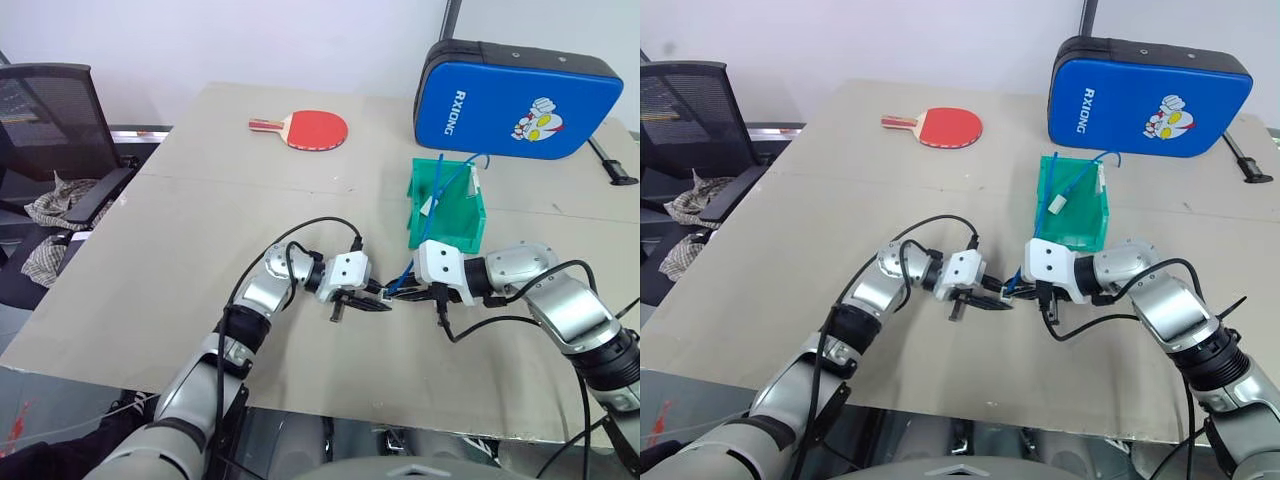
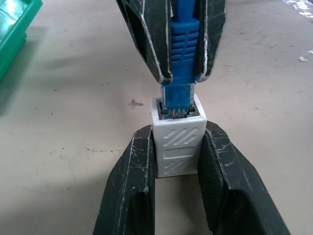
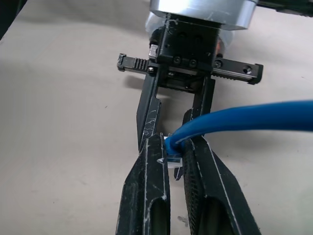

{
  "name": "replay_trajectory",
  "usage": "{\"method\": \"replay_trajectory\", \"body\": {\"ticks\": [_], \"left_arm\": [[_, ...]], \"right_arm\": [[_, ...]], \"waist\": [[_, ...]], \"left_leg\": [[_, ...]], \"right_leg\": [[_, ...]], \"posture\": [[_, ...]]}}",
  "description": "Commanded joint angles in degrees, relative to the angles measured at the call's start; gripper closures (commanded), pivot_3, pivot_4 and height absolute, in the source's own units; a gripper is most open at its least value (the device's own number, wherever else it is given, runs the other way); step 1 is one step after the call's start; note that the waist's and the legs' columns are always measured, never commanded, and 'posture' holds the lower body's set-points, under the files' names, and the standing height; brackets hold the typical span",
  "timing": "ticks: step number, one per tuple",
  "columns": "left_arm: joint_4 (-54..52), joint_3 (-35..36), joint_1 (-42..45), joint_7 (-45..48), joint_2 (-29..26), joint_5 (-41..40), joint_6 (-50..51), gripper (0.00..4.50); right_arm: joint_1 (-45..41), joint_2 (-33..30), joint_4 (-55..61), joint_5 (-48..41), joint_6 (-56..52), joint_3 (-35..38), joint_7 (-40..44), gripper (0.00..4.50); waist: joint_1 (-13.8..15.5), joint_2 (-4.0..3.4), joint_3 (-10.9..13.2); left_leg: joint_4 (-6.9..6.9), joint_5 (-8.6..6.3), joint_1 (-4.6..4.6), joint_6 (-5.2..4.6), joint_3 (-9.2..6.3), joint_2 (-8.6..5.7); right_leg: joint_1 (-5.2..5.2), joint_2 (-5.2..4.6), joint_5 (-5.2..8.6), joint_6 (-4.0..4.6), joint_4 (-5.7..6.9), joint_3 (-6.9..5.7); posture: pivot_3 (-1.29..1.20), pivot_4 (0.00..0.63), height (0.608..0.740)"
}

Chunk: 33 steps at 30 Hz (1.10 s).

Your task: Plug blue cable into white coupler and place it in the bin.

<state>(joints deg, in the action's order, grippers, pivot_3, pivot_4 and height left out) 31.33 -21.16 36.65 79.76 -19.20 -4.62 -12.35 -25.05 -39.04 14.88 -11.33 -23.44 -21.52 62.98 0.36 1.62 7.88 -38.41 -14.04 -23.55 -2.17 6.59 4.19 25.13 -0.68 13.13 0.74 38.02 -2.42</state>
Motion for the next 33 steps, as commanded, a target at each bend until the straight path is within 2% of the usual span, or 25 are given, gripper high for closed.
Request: {"method": "replay_trajectory", "body": {"ticks": [1, 4, 5, 6, 7, 12, 16, 20, 22, 27, 30, 31, 33], "left_arm": [[-6.5, 0.94, -0.63, 2.15, 0.45, -3.88, 4.32, 3.36], [-9.02, 2.06, -1.77, 0.13, 0.35, -4.44, 6.8, 1.98], [-10.26, 2.46, -2.31, -0.29, 0.02, -4.89, 8.09, 1.58], [-11.77, 2.71, -3.04, -0.14, -0.69, -5.45, 9.34, 1.38], [-13.85, 3.14, -4.29, -0.26, -1.91, -5.85, 10.36, 0.84], [-26.01, 8.63, -10.36, -6.75, -5.06, -10.25, 18.82, 0.84], [-35.79, 13.92, -15.21, -13.98, -5.64, -14.88, 26.9, 0.84], [-45.56, 19.57, -20.23, -21.6, -6.35, -19.29, 33.2, 0.84], [-49.71, 21.59, -22.35, -23.84, -6.35, -21.85, 35.05, 0.84], [-58.0, 26.44, -26.37, -29.7, -5.96, -28.73, 39.46, 0.84], [-61.02, 27.58, -28.53, -32.46, -6.21, -30.45, 40.47, 0.84], [-61.53, 27.59, -28.84, -33.14, -6.28, -30.74, 40.61, 0.69], [-62.16, 27.4, -29.08, -34.16, -6.46, -31.0, 40.62, 0.69]], "right_arm": [[4.15, 2.01, -1.33, -1.87, -4.61, 0.74, -2.39, 4.5], [5.06, 4.76, 2.26, -7.32, -7.75, 6.95, -5.42, 4.5], [5.42, 5.26, 3.8, -9.2, -8.96, 9.07, -6.35, 4.5], [5.81, 5.5, 5.55, -11.09, -10.19, 11.17, -7.12, 4.5], [6.46, 5.51, 8.11, -14.02, -12.14, 14.12, -7.96, 4.5], [9.2, 2.61, 17.73, -25.5, -20.37, 26.24, -11.35, 4.5], [8.36, 0.54, 19.22, -30.2, -23.44, 33.43, -15.44, 4.5], [2.12, -0.03, 11.43, -20.97, -20.43, 33.73, -25.5, 4.5], [-0.61, 0.24, 7.04, -18.02, -18.71, 32.73, -27.78, 4.5], [-8.22, 2.51, -6.58, -11.0, -12.99, 29.02, -31.05, 4.5], [-12.31, 3.33, -14.98, -9.82, -12.51, 26.74, -28.44, 4.5], [-13.2, 3.27, -17.09, -9.22, -12.26, 25.8, -27.41, 3.74], [-14.58, 3.45, -20.58, -8.42, -11.82, 24.75, -26.07, 2.96]], "waist": [[-0.04, 0.0, 0.0], [0.02, 0.0, 0.01], [0.07, 0.0, 0.01], [0.02, -0.01, 0.01], [-0.01, -0.01, 0.02], [-0.41, -0.06, 0.08], [-0.06, -0.04, 0.09], [-0.78, -0.04, 0.09], [-0.9, -0.04, 0.09], [-1.04, -0.05, 0.09], [-1.1, -0.06, 0.1], [-1.03, -0.06, 0.1], [-0.77, -0.06, 0.1]], "left_leg": [[0.0, 0.0, -0.01, 0.0, 0.0, 0.0], [-0.01, 0.0, -0.06, 0.0, -0.02, 0.02], [-0.03, 0.0, -0.07, 0.01, -0.03, 0.02], [-0.03, 0.0, -0.07, 0.01, -0.01, 0.01], [-0.03, 0.0, -0.07, 0.0, 0.0, 0.0], [-0.01, 0.0, -0.15, 0.01, -0.07, 0.03], [-0.01, 0.0, -0.13, 0.0, -0.11, 0.01], [-0.01, 0.0, -0.05, 0.0, -0.04, -0.01], [-0.02, 0.01, -0.04, 0.01, -0.06, -0.02], [0.03, 0.01, -0.07, 0.02, -0.05, 0.0], [0.04, 0.01, -0.07, 0.02, 0.02, -0.01], [0.05, 0.01, -0.07, 0.02, 0.02, -0.01], [0.05, 0.01, -0.09, 0.01, 0.02, -0.02]], "right_leg": [[0.0, 0.0, 0.01, -0.01, 0.0, 0.0], [0.02, -0.01, -0.02, 0.03, 0.02, -0.02], [0.02, -0.03, -0.03, 0.04, 0.02, -0.03], [0.02, -0.06, -0.05, 0.06, 0.02, -0.02], [0.02, -0.1, -0.05, 0.07, 0.03, 0.0], [0.08, -0.28, -0.06, 0.07, 0.04, -0.03], [0.02, -0.39, 0.05, -0.12, 0.02, -0.09], [0.01, -0.41, 0.05, -0.15, 0.04, 0.03], [0.01, -0.39, 0.04, -0.16, 0.06, 0.0], [0.04, -0.33, 0.02, -0.09, 0.04, 0.05], [0.05, -0.32, -0.06, 0.04, 0.03, 0.12], [0.05, -0.3, -0.07, 0.05, 0.01, 0.11], [0.05, -0.29, -0.07, 0.06, 0.0, 0.06]], "posture": [[0.0, 0.15, 0.729], [0.0, 0.15, 0.729], [0.0, 0.15, 0.729], [0.0, 0.15, 0.729], [0.0, 0.15, 0.729], [0.0, 0.15, 0.729], [0.0, 0.15, 0.729], [0.0, 0.15, 0.729], [0.0, 0.15, 0.729], [0.0, 0.15, 0.729], [0.0, 0.15, 0.729], [0.0, 0.15, 0.729], [0.0, 0.15, 0.729]]}}
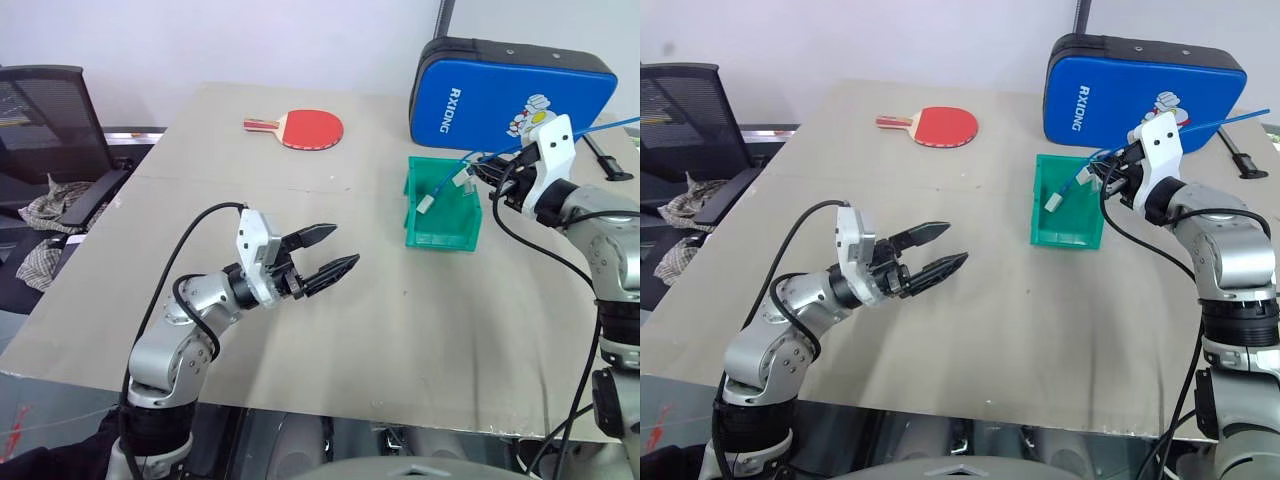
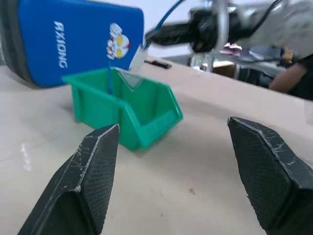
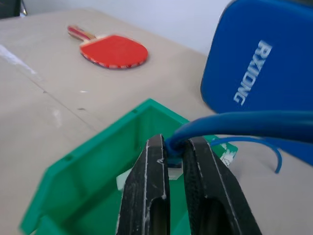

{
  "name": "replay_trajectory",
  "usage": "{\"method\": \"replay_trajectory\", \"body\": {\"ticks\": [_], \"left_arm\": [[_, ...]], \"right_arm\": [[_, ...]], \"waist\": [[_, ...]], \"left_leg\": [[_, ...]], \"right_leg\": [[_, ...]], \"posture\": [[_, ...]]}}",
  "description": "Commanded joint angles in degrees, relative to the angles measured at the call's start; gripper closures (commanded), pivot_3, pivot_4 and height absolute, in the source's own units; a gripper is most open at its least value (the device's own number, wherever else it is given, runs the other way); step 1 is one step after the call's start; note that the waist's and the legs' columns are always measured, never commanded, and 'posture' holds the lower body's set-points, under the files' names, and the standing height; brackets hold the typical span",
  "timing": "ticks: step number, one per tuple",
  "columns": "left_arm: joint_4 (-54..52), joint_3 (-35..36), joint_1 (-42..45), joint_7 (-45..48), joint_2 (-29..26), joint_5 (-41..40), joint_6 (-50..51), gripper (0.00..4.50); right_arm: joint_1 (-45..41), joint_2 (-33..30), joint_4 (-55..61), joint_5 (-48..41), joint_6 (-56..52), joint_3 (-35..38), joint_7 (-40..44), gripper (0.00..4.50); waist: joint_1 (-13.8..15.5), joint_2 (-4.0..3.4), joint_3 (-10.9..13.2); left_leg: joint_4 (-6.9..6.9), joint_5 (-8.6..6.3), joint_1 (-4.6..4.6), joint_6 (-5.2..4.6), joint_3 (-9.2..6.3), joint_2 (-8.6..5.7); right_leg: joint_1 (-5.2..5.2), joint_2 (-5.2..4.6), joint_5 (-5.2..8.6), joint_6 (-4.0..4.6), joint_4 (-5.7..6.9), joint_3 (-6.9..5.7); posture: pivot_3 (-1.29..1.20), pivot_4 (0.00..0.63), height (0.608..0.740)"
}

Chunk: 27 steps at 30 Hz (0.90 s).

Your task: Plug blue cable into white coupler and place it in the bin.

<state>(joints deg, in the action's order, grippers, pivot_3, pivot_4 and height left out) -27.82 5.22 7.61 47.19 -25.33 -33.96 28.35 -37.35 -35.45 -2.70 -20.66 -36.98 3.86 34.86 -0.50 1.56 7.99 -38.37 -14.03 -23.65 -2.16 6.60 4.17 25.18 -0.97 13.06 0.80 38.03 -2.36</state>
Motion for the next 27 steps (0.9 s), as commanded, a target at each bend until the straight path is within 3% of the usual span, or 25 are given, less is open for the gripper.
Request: {"method": "replay_trajectory", "body": {"ticks": [1, 6, 8, 16, 22, 27], "left_arm": [[-3.23, 0.87, -0.05, -2.06, -0.32, -1.81, -0.04, 0.69], [-3.53, -0.09, 0.01, -3.69, -0.34, -2.03, 0.05, 0.69], [-3.51, -0.37, -0.05, -4.27, -0.29, -2.31, 0.14, 0.69], [-1.74, 0.82, -2.04, -3.33, -2.74, -3.41, 0.18, 0.69], [-0.2, 2.57, -6.29, 0.69, -6.64, -3.25, -0.91, 0.69], [1.26, 5.06, -11.09, 4.59, -10.28, -2.74, -2.59, 0.69]], "right_arm": [[-2.81, -0.13, -4.24, 1.1, 2.04, -0.69, 2.42, 2.4], [-2.98, -2.66, -5.5, 1.08, 1.89, 1.45, 3.91, 0.09], [0.24, -4.72, -0.99, -1.43, 0.56, 3.92, 6.01, 0.03], [28.21, -9.93, 21.44, -6.21, 2.22, 18.56, 9.54, 0.03], [46.85, -6.52, 31.0, -6.3, 7.15, 29.2, 9.67, 0.03], [61.26, -4.45, 36.36, -5.32, 13.83, 34.91, 14.38, 0.03]], "waist": [[0.16, 0.0, 0.0], [0.16, -0.03, 0.02], [0.46, -0.05, 0.03], [1.19, -0.11, 0.07], [1.0, -0.14, 0.07], [1.26, -0.19, 0.13]], "left_leg": [[0.0, 0.0, 0.0, 0.0, 0.0, -0.01], [-0.01, -0.01, -0.03, -0.01, 0.04, -0.05], [0.0, -0.01, -0.03, -0.01, 0.03, -0.05], [0.05, -0.01, -0.04, 0.01, -0.08, 0.0], [0.03, -0.01, 0.19, 0.01, -0.07, 0.02], [0.21, -0.04, 0.7, 0.03, -0.05, 0.02]], "right_leg": [[0.0, 0.02, 0.0, 0.0, 0.0, -0.01], [0.0, -0.02, -0.01, 0.0, -0.02, 0.03], [0.0, -0.02, -0.01, 0.0, -0.02, 0.02], [-0.02, -0.07, 0.13, -0.2, -0.07, 0.08], [-0.12, -0.05, 0.14, -0.23, -0.03, 0.11], [-0.57, -0.1, 0.3, -0.01, -0.09, 0.12]], "posture": [[0.0, 0.15, 0.729], [0.0, 0.15, 0.729], [0.0, 0.15, 0.729], [0.0, 0.15, 0.729], [0.0, 0.15, 0.729], [0.0, 0.15, 0.729]]}}
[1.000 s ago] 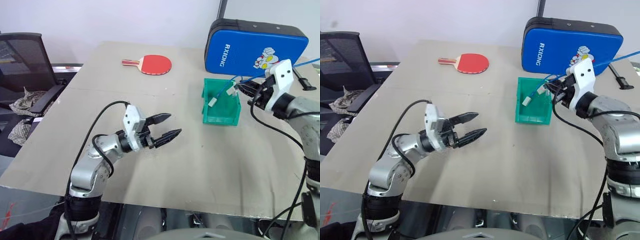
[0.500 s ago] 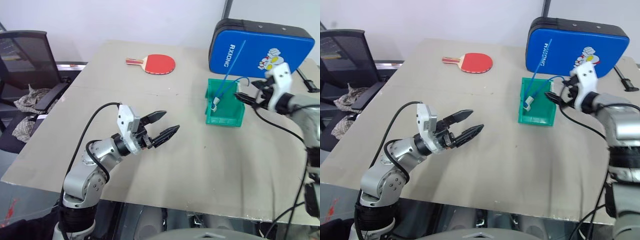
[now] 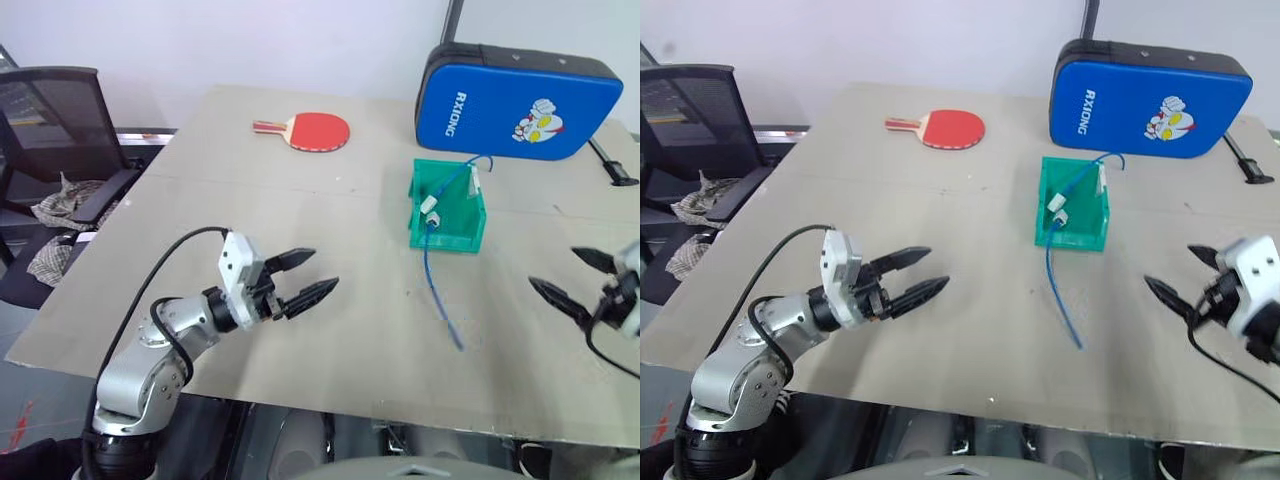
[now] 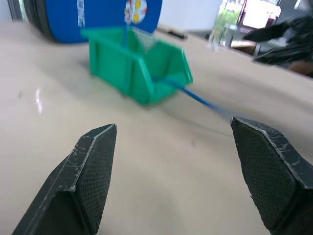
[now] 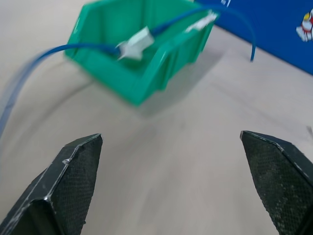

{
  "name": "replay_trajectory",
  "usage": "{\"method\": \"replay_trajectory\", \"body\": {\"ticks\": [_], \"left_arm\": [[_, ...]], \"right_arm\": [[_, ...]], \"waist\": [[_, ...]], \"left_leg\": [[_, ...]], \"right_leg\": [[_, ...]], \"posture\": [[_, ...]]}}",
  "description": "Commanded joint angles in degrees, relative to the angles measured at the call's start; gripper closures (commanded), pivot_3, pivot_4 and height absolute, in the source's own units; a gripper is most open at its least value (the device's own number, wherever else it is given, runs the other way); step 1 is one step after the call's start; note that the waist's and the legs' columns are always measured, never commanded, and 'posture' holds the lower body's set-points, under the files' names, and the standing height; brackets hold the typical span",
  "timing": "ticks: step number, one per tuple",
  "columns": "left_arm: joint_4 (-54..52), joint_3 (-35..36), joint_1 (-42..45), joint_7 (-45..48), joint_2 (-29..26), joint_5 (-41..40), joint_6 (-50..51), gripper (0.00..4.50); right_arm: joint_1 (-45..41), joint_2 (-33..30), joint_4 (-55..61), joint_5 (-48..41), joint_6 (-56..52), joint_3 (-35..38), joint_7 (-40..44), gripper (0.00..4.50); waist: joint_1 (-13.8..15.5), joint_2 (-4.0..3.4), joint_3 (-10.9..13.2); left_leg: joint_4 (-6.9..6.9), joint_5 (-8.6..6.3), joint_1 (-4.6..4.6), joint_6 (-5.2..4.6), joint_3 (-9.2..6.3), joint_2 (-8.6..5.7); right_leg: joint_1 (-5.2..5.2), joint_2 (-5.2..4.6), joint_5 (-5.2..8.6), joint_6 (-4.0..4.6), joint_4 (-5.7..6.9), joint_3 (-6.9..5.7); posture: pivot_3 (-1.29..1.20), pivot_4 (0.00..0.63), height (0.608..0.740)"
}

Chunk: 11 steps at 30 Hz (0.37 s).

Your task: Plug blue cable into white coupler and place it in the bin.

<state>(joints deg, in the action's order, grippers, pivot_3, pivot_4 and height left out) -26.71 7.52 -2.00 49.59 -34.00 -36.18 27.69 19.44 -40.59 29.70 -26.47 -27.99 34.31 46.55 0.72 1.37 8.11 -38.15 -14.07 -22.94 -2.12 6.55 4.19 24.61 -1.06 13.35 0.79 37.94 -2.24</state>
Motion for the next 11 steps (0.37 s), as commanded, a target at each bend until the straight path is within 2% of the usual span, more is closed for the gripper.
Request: {"method": "replay_trajectory", "body": {"ticks": [1, 5, 11], "left_arm": [[0.58, 3.29, -2.29, 2.73, -2.15, -0.32, -2.42, 0.69], [2.71, 5.1, -6.4, 4.41, -3.74, 1.33, -4.57, 0.69], [4.15, 5.85, -8.56, 5.21, -4.44, 1.46, -5.22, 0.69]], "right_arm": [[6.53, 1.33, 4.64, 1.06, 6.45, 5.32, 2.76, 0.03], [13.7, 3.19, 4.91, 1.12, 9.9, 8.39, 4.88, 0.03], [17.48, 3.83, 2.55, 1.79, 13.67, 9.05, 6.14, 0.03]], "waist": [[0.04, -0.01, 0.02], [-0.05, -0.08, 0.05], [0.03, -0.11, 0.11]], "left_leg": [[0.02, 0.0, 0.0, 0.0, 0.0, 0.0], [0.01, -0.08, 0.05, 0.14, 0.04, 0.02], [0.03, -0.18, 0.07, 0.28, 0.01, 0.02]], "right_leg": [[0.0, 0.0, 0.01, 0.01, -0.01, 0.0], [0.0, -0.08, 0.02, 0.03, -0.03, 0.03], [0.05, -0.15, 0.04, 0.06, -0.08, 0.0]], "posture": [[0.0, 0.15, 0.729], [0.0, 0.15, 0.729], [0.0, 0.15, 0.729]]}}
